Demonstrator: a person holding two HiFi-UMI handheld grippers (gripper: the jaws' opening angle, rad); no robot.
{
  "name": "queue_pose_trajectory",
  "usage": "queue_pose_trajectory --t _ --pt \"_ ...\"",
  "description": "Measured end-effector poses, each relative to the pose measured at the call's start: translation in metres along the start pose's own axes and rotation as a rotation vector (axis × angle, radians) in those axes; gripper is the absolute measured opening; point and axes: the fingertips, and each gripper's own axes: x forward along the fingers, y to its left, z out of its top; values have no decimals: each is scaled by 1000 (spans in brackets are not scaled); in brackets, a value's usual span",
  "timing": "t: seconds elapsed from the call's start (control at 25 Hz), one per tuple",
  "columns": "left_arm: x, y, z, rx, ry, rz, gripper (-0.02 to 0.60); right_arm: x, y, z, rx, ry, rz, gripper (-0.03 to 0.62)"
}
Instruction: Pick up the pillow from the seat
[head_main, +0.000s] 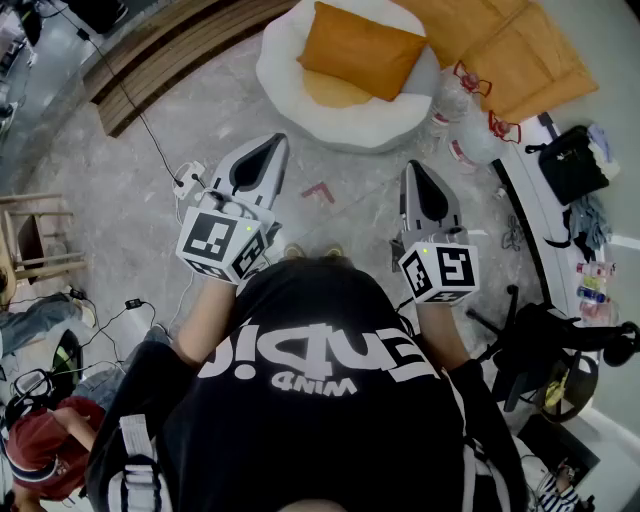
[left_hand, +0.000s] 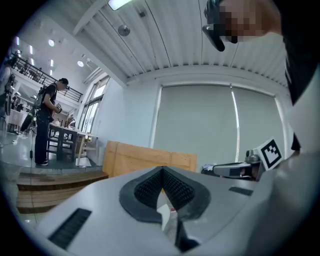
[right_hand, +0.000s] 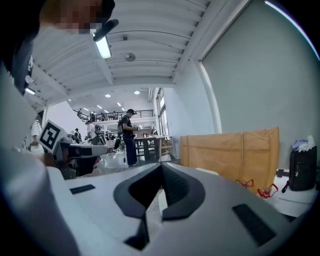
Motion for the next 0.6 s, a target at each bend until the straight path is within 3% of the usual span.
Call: queue_pose_trajectory --t 0.6 --pt "-18 7 0 8 13 -35 8 -7 22 3 18 -20 -8 21"
